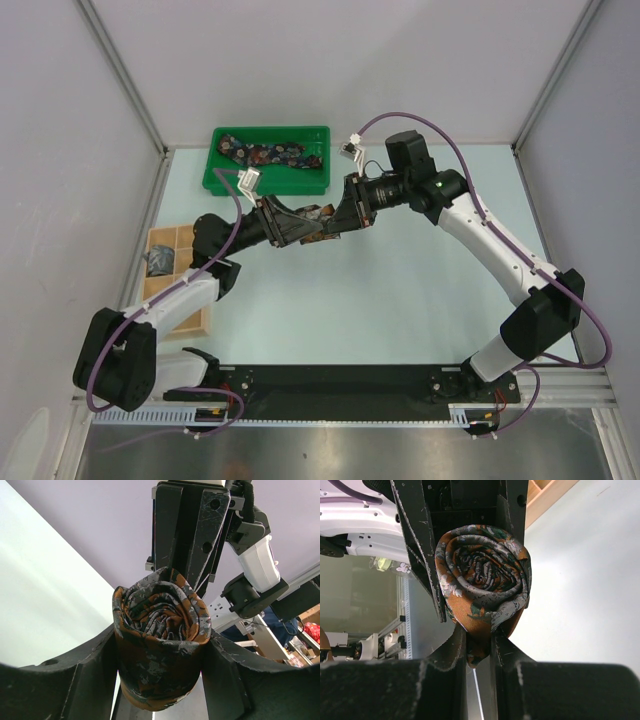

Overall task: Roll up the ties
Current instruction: Pick up the tie at the center of the board.

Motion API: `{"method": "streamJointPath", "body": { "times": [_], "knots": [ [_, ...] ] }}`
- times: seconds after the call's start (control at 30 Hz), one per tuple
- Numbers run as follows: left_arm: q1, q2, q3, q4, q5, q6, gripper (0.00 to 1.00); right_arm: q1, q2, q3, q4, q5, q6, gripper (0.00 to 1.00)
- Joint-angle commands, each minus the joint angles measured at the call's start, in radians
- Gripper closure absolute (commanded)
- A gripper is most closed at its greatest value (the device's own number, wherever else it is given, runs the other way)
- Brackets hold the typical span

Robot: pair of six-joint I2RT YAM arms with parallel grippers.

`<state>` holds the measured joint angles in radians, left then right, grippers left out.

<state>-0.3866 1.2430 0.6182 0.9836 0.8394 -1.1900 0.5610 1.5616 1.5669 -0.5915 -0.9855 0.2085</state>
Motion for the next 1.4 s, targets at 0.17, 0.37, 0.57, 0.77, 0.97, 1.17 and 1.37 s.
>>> {"method": "streamJointPath", "body": {
  "times": [0.17,0.37,0.57,0.77,0.97,1.17,1.37],
  "knots": [
    [-0.006,-0.048,-0.02,-0.04,-0.036,0.038,0.84,0.022,-0.003,0.041,0.029,-0.032,-0.011,0.8],
    [-0.001,-0.059,-0.02,-0.071,-0.028,0.047,1.0,0.017,-0.005,0.041,0.015,-0.022,-0.02,0.68],
    [0.008,-0.07,-0.028,-0.111,-0.016,0.069,1.0,0.002,-0.005,0.044,0.009,-0.022,-0.024,0.63],
    [0.02,-0.079,-0.034,-0.155,0.0,0.09,1.0,-0.001,-0.009,0.044,0.001,-0.024,-0.031,0.55],
    [0.035,-0.079,-0.034,-0.174,0.0,0.095,1.0,-0.003,-0.009,0.042,-0.001,-0.025,-0.032,0.49],
    [0.046,-0.079,-0.035,-0.192,0.004,0.086,1.0,-0.012,-0.008,0.042,-0.01,-0.004,-0.029,0.25],
    [0.095,-0.083,-0.008,-0.365,0.033,0.198,1.0,-0.044,-0.003,0.044,-0.019,0.019,-0.021,0.0]
  ]
}}
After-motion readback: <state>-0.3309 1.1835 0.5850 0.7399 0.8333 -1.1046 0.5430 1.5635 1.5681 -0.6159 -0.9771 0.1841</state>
